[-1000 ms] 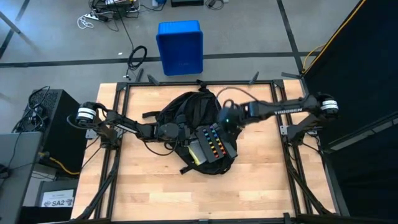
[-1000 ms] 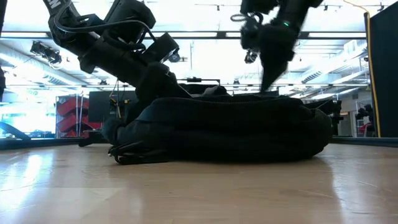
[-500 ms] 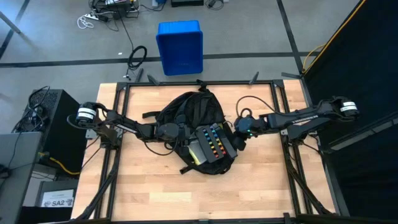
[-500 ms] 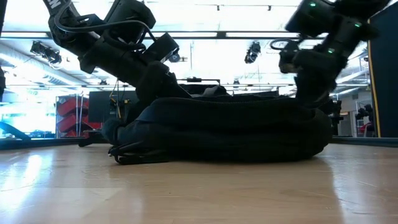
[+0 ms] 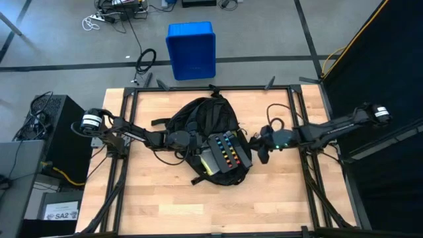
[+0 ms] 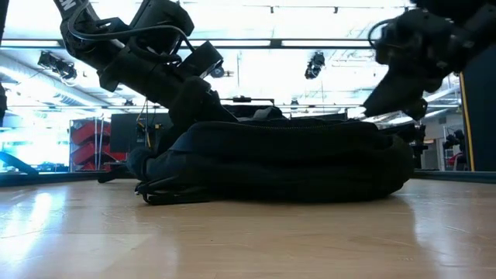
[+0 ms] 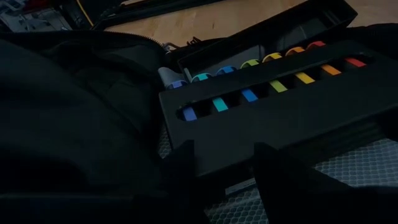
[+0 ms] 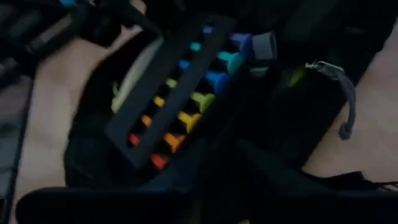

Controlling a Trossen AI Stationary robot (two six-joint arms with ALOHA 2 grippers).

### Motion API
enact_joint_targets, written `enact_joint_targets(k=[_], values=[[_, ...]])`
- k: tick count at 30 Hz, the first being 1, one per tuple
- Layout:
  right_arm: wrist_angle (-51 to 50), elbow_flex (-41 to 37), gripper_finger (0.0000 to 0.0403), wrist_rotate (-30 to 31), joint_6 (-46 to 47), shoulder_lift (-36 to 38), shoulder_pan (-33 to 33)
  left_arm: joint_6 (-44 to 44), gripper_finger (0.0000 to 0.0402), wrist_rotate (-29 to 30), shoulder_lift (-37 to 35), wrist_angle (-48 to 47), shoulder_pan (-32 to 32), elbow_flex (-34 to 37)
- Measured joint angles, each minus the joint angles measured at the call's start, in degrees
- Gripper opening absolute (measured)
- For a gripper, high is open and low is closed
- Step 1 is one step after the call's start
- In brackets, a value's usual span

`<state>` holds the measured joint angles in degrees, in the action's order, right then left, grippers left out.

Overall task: Unpack backpack
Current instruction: Remove the black medicine organizer from the black backpack

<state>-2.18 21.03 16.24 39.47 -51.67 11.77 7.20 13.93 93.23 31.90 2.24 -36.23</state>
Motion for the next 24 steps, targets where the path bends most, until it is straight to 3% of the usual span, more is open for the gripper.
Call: enact_joint_targets(k=[5, 9, 16, 24], values=[[21.7, -11.3, 0.0095, 3.0, 7.8, -0.4, 7.4, 0.0, 0.0135, 0.0, 0.0, 0.0, 0.0, 0.0], [34.1, -17.1, 0.0125, 10.1, 11.2, -2.2, 13.0, -0.1, 0.0135, 0.0, 0.0, 0.0, 0.0, 0.0], [34.7, -17.5, 0.0173, 13.5, 16.2, -7.2, 16.0, -0.2, 0.0135, 0.0, 0.0, 0.0, 0.0, 0.0], [39.7, -15.4, 0.0192, 13.5, 18.5, -17.5, 16.2, -0.2, 0.0135, 0.0, 0.0, 0.0, 0.0, 0.0]])
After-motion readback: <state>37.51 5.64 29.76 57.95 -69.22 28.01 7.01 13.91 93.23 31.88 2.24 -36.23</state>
